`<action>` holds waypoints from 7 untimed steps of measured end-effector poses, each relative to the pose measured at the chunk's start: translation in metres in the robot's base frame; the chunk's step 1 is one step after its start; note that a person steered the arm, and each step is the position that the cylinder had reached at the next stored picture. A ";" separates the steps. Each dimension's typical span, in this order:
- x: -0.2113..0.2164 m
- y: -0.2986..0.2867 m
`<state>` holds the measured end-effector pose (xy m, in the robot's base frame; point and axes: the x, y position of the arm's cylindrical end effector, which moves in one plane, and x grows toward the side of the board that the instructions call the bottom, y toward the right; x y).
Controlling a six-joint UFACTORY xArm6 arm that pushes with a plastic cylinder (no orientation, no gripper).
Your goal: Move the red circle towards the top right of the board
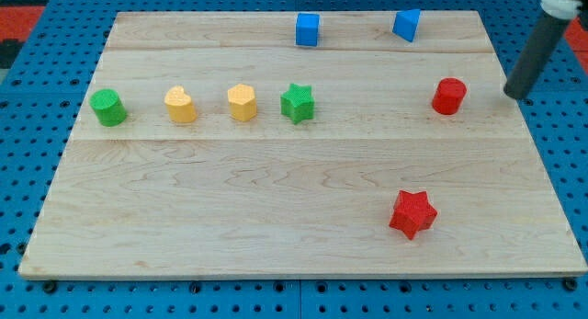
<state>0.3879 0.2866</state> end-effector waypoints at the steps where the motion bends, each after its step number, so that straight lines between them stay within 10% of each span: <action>1: -0.012 -0.052; 5: -0.025 -0.105; 7: -0.016 -0.033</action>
<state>0.3722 0.2534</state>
